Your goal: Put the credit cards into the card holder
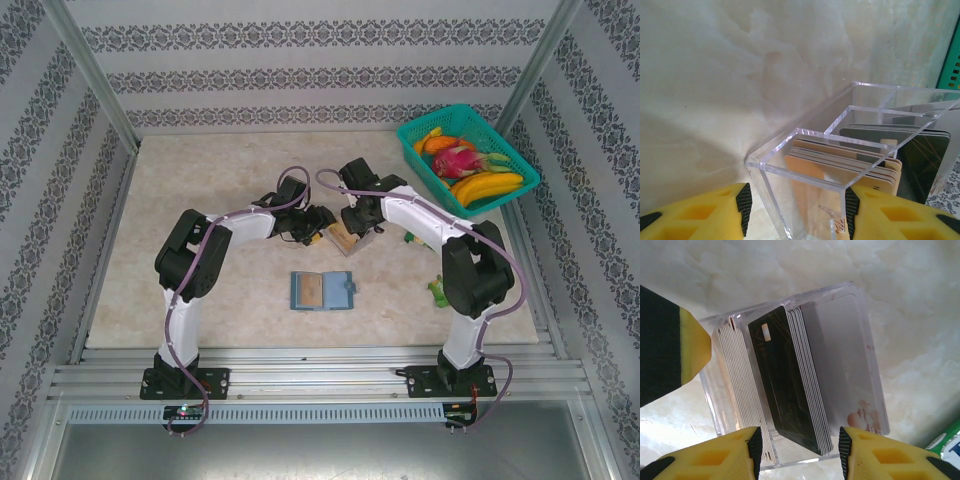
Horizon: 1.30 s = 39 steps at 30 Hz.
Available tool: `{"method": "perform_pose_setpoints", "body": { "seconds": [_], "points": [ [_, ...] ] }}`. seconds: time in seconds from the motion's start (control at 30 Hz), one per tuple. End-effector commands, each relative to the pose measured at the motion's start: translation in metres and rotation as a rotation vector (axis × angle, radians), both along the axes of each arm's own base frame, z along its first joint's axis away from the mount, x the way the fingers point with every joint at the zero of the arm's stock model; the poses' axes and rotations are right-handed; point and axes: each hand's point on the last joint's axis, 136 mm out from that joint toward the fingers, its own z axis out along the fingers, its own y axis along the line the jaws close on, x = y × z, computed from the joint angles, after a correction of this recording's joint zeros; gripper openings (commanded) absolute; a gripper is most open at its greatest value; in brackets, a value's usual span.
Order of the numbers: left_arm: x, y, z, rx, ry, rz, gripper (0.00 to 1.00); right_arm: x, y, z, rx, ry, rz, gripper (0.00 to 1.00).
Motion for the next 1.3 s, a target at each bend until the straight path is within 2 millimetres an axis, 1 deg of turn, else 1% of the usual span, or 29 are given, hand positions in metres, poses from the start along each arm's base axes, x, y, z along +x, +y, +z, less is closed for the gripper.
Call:
{"method": "perform_pose_setpoints", "body": {
  "seconds": [0.0, 0.1, 0.47, 0.53, 0.63, 0.93, 1.07, 1.17, 1.27],
  "points": [
    [0.003, -0.001, -0.005, -0.011, 0.009, 0.003, 0.54, 0.005, 0.001, 0.002, 0.005, 0.011, 0.004, 0.48],
    [0.001, 0.001, -0.009, 0.002, 0.02, 0.006, 0.54, 0.007, 0.001, -0.001, -0.013, 0.012, 0.014, 0.48],
    [-0.001, 0.005, -0.012, 0.024, 0.027, 0.007, 0.51, 0.017, -0.003, -0.016, -0.116, 0.009, 0.033, 0.44],
    [-0.002, 0.004, -0.012, 0.024, 0.027, 0.006, 0.51, 0.018, -0.004, -0.019, -0.133, 0.007, 0.038, 0.39],
    [-0.002, 0.004, -0.012, 0.025, 0.029, 0.006, 0.51, 0.019, -0.005, -0.022, -0.16, 0.012, 0.041, 0.38],
    [-0.003, 0.006, -0.011, 0.032, 0.028, 0.0, 0.5, 0.026, -0.008, -0.009, -0.243, -0.07, 0.041, 0.36],
    [-0.004, 0.006, -0.01, 0.035, 0.027, -0.002, 0.5, 0.026, -0.008, -0.009, -0.248, -0.071, 0.045, 0.36],
    [-0.005, 0.007, -0.012, 0.037, 0.03, -0.002, 0.5, 0.026, -0.008, -0.01, -0.252, -0.068, 0.049, 0.29],
    [-0.006, 0.006, -0.012, 0.035, 0.031, -0.002, 0.49, 0.026, -0.009, -0.011, -0.256, -0.068, 0.05, 0.28]
  ]
}}
